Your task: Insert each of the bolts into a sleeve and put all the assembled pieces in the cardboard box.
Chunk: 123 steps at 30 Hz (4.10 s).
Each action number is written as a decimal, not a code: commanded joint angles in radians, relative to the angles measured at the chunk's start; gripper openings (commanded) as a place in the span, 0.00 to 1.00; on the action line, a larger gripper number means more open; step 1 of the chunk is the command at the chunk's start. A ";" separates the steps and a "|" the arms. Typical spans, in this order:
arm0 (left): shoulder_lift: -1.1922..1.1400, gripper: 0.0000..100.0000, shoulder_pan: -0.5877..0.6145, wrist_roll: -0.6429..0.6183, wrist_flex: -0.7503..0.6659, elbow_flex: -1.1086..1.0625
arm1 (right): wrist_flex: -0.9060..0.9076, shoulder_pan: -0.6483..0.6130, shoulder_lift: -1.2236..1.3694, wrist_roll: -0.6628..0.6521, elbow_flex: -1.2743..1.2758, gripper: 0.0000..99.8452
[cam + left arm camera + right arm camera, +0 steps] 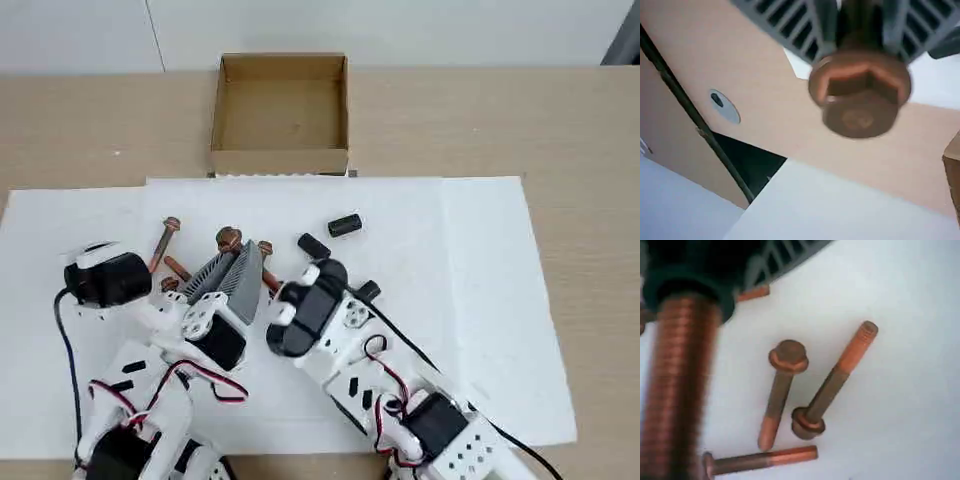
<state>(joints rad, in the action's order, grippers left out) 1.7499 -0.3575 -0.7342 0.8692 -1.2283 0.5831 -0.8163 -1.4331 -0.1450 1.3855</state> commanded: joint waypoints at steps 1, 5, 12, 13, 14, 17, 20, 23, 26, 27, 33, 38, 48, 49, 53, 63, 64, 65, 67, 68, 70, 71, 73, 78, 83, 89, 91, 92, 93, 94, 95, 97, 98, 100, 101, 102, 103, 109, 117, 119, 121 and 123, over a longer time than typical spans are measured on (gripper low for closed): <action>0.008 0.00 -0.005 -0.002 -0.032 0.002 | -0.025 -0.018 -0.068 -0.012 0.011 0.00; 0.009 0.00 -0.005 0.002 -0.032 -0.007 | -0.022 -0.012 -0.113 -0.014 0.026 0.00; 0.009 0.00 -0.005 0.003 -0.034 -0.007 | -0.022 -0.005 -0.145 -0.014 0.026 0.00; 0.009 0.00 -0.005 0.003 -0.034 -0.007 | -0.022 -0.002 -0.154 -0.014 0.026 0.00; 0.009 0.00 -0.005 0.003 -0.034 -0.007 | -0.022 -0.002 -0.165 -0.014 0.031 0.00; 0.009 0.00 -0.005 0.003 -0.032 -0.007 | -0.022 -0.002 -0.206 -0.014 0.054 0.00; 0.009 0.00 -0.011 0.003 -0.029 -0.007 | -0.022 -0.002 -0.252 -0.014 0.075 0.00; 0.009 0.00 -0.014 0.038 -0.028 -0.008 | -0.022 -0.002 -0.275 -0.026 0.083 0.00; 0.009 0.00 -0.043 0.100 -0.025 -0.008 | -0.022 -0.002 -0.278 -0.061 0.084 0.00; 0.009 0.00 -0.061 0.123 -0.025 -0.008 | -0.022 -0.002 -0.278 -0.064 0.084 0.00; 0.008 0.00 -0.155 0.218 -0.025 -0.028 | -0.022 -0.002 -0.283 -0.066 0.084 0.00; 0.008 0.00 -0.166 0.238 0.018 -0.047 | -0.022 -0.002 -0.285 -0.066 0.084 0.00; 0.009 0.00 -0.267 0.238 0.181 -0.045 | -0.024 -0.001 -0.285 -0.068 0.100 0.00; 0.009 0.00 -0.267 0.238 0.181 -0.050 | -0.024 -0.001 -0.285 -0.068 0.100 0.00; 0.009 0.00 -0.264 0.238 0.187 -0.051 | -0.024 -0.001 -0.285 -0.068 0.100 0.00; 0.009 0.18 -0.193 0.255 0.187 -0.051 | -0.024 -0.001 -0.285 -0.068 0.101 0.00; 0.009 0.19 -0.190 0.262 0.187 -0.050 | -0.024 -0.001 -0.285 -0.068 0.101 0.00; 0.009 0.20 -0.190 0.265 0.187 -0.050 | -0.024 -0.001 -0.285 -0.068 0.101 0.00; 0.009 0.20 -0.190 0.265 0.184 -0.048 | -0.024 -0.001 -0.285 -0.068 0.101 0.00; 0.009 0.20 -0.190 0.265 0.184 -0.048 | -0.024 -0.001 -0.285 -0.068 0.101 0.00; 0.009 0.20 -0.189 0.267 0.184 -0.048 | -0.024 -0.001 -0.285 -0.068 0.101 0.00; 0.009 0.20 -0.189 0.267 0.184 -0.048 | -0.024 -0.001 -0.285 -0.068 0.101 0.00; 0.009 0.20 -0.178 0.278 0.183 -0.047 | -0.024 -0.001 -0.285 -0.068 0.101 0.00; 0.009 0.20 -0.084 0.351 0.181 -0.047 | -0.024 -0.001 -0.285 -0.068 0.106 0.00; 0.009 0.20 -0.058 0.364 0.186 -0.033 | -0.025 -0.001 -0.285 -0.068 0.129 0.00; 0.005 0.20 -0.054 0.365 0.187 0.024 | -0.025 -0.001 -0.285 -0.068 0.129 0.00; 0.006 0.18 -0.052 0.367 0.187 0.028 | -0.025 -0.001 -0.285 -0.068 0.129 0.00; 0.008 0.16 -0.052 0.370 0.187 0.028 | -0.025 -0.001 -0.285 -0.068 0.129 0.00; 0.008 0.13 -0.046 0.382 0.187 0.028 | -0.025 -0.001 -0.285 -0.068 0.129 0.00; 0.008 0.09 -0.031 0.399 0.186 0.028 | -0.025 0.001 -0.285 -0.068 0.127 0.00; 0.008 0.04 -0.011 0.413 0.183 0.027 | -0.025 0.005 -0.285 -0.066 0.127 0.00; 0.008 0.01 0.034 0.445 0.181 0.024 | -0.025 0.033 -0.285 -0.063 0.127 0.00; 0.008 0.02 0.058 0.459 0.183 0.022 | -0.024 0.048 -0.285 -0.063 0.127 0.00; 0.009 0.00 0.115 0.494 0.183 0.022 | -0.024 0.091 -0.285 -0.060 0.129 0.00; 0.009 0.00 0.143 0.508 0.183 0.021 | -0.024 0.113 -0.285 -0.051 0.129 0.00; 0.009 0.01 0.170 0.519 0.187 0.018 | -0.024 0.137 -0.283 -0.029 0.129 0.00; 0.008 0.01 0.196 0.525 0.189 0.005 | -0.022 0.162 -0.277 -0.002 0.126 0.00; 0.008 0.01 0.341 0.597 0.187 -0.168 | 0.076 0.298 -0.277 0.143 0.109 0.00; 0.009 0.01 0.379 0.609 0.183 -0.295 | 0.182 0.364 -0.226 0.227 -0.012 0.00; 0.009 0.01 0.381 0.609 0.187 -0.298 | 0.188 0.366 -0.133 0.229 -0.077 0.00; 0.009 0.01 0.381 0.609 0.187 -0.302 | 0.185 0.367 0.001 0.230 -0.169 0.00; 0.009 0.01 0.379 0.609 0.183 -0.315 | 0.176 0.367 0.160 0.232 -0.279 0.00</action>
<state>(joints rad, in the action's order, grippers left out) 1.7515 0.0184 -0.1327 1.0549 -1.5382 0.7702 -0.4542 -1.4638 0.0760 1.2935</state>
